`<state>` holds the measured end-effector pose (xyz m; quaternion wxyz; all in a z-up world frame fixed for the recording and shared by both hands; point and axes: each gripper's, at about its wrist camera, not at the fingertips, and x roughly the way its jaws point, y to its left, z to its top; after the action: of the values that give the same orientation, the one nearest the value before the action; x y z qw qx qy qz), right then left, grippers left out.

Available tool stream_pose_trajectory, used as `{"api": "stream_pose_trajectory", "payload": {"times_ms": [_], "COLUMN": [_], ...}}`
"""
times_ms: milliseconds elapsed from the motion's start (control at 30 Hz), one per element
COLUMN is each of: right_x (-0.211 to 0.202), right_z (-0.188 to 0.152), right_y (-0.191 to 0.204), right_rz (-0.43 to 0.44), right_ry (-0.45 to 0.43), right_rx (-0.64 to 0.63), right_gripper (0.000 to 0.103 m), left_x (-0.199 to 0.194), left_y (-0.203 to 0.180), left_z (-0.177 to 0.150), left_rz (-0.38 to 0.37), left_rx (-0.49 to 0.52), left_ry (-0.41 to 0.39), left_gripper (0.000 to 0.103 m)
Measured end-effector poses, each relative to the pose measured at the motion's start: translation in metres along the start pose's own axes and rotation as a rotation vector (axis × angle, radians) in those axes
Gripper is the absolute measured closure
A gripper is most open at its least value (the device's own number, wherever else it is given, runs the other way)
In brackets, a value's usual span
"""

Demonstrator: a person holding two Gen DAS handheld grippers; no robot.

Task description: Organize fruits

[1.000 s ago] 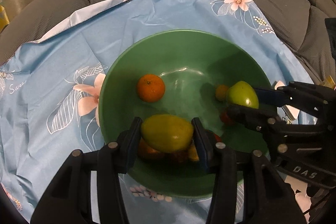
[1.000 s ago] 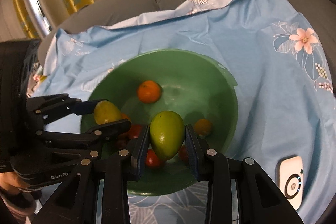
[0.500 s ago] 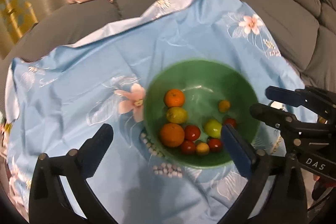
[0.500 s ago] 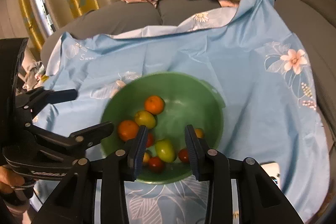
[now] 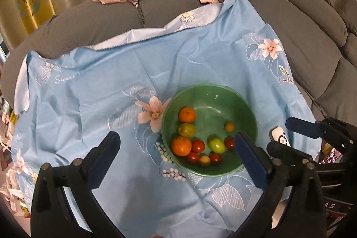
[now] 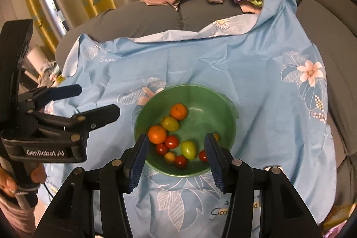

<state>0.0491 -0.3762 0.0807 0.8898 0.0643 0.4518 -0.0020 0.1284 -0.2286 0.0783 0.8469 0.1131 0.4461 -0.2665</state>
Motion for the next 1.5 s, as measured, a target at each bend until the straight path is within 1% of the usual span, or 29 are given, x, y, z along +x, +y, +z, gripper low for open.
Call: {"api": "stream_pose_trajectory", "payload": {"times_ms": [167, 367, 633, 933, 1367, 1500], "right_x": [-0.007, -0.010, -0.011, -0.011, -0.012, -0.012], "right_z": [0.004, 0.006, 0.008, 0.009, 0.010, 0.009], "right_y": [-0.001, -0.007, -0.010, -0.011, -0.014, -0.015], "right_rz": [-0.009, -0.006, -0.006, -0.008, -0.012, -0.014], "right_ry": [-0.011, -0.021, -0.027, -0.029, -0.030, -0.035], "right_rx": [-0.007, 0.007, 0.012, 0.014, 0.016, 0.019], "right_gripper": [0.051, 0.051, 0.051, 0.051, 0.051, 0.051], "left_x": [-0.008, -0.008, -0.001, 0.002, 0.003, 0.001], "left_y": [-0.003, -0.009, -0.015, -0.016, -0.018, -0.019], "left_z": [0.010, 0.017, 0.020, 0.022, 0.019, 0.019], "left_rz": [0.036, 0.046, 0.041, 0.039, 0.036, 0.040], "left_rx": [0.017, 0.030, 0.037, 0.031, 0.030, 0.027], "left_ry": [-0.020, -0.013, 0.011, 0.019, 0.017, 0.006], "left_gripper": [0.001, 0.001, 0.001, 0.001, 0.001, 0.001]}}
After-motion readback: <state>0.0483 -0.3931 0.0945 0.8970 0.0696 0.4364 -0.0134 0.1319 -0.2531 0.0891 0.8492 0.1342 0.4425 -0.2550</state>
